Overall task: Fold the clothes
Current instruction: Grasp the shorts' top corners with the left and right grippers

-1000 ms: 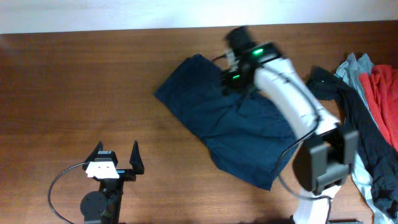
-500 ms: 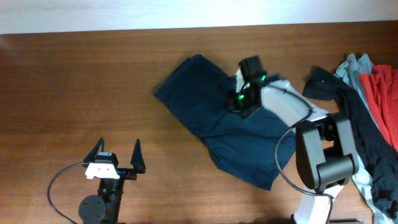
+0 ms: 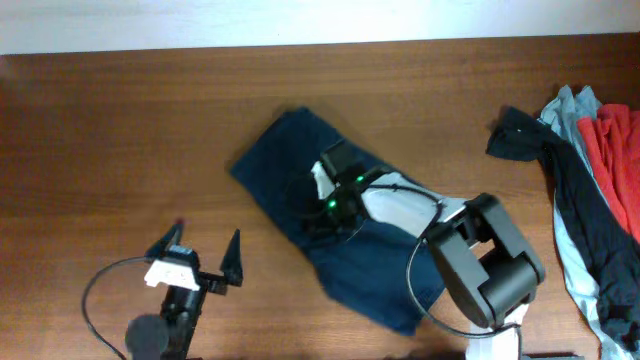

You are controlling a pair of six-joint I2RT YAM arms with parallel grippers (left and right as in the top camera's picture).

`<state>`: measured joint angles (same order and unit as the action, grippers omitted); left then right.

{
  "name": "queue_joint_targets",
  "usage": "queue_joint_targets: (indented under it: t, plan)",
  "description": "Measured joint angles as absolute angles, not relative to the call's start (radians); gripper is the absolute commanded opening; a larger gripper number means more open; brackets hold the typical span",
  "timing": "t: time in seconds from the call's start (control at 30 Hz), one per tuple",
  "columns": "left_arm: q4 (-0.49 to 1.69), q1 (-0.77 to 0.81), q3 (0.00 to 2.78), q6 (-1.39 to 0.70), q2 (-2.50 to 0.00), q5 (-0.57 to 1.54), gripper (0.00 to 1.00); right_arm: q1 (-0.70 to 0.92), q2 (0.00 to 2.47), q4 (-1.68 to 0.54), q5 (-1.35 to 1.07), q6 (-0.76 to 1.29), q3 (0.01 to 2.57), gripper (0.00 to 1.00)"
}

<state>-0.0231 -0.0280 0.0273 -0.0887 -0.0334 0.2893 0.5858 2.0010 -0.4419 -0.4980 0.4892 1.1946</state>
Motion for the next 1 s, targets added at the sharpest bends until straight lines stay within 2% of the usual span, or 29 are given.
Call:
queue_joint_targets:
  t: [0.1,0.2,0.37,0.5,0.53,0.57,0.63,0.67,0.73,0.83,0.93,0.97,1.0]
  plan:
    - [0.149,-0.028,0.070,-0.086,-0.090,0.289,0.99,0.596,1.977,-0.453,-0.494,0.472,1.195,0.04]
    - [0.191,-0.028,0.147,-0.086,-0.175,0.255,1.00,0.580,1.882,-0.457,-0.454,0.442,1.197,0.05]
    - [0.242,-0.028,0.438,-0.086,-0.486,0.179,0.99,0.530,1.701,-0.495,-0.389,0.417,1.211,0.14]
    - [0.384,-0.027,0.685,-0.086,-0.870,0.159,1.00,0.434,1.629,-0.572,-0.364,0.422,1.224,0.19]
    - [0.408,-0.027,0.733,-0.086,-0.943,0.158,0.99,0.400,1.629,-0.605,-0.358,0.424,1.224,0.27]
    - [0.434,-0.027,0.803,-0.086,-1.062,0.167,0.99,0.371,1.630,-0.624,-0.355,0.425,1.224,0.40]
    - [0.452,-0.027,0.899,-0.086,-1.215,0.212,0.99,0.317,1.631,-0.640,-0.357,0.434,1.223,0.86]
    - [0.449,-0.027,0.942,-0.087,-1.279,0.244,0.99,0.299,1.631,-0.639,-0.360,0.430,1.223,0.85]
    - [0.442,-0.026,0.996,-0.090,-1.365,0.304,0.99,0.250,1.631,-0.641,-0.381,0.416,1.223,0.70]
    - [0.401,-0.023,1.037,-0.091,-1.467,0.374,0.99,0.187,1.631,-0.665,-0.426,0.394,1.223,0.64]
    - [0.377,-0.012,1.041,-0.086,-1.549,0.399,0.99,0.150,1.631,-0.748,-0.419,0.387,1.223,0.49]
    - [0.377,-0.007,1.042,-0.085,-1.575,0.403,0.80,0.146,1.631,-0.786,-0.403,0.389,1.223,0.38]
    - [0.377,0.001,1.042,-0.081,-1.613,0.404,0.65,0.146,1.631,-0.822,-0.385,0.385,1.223,0.29]
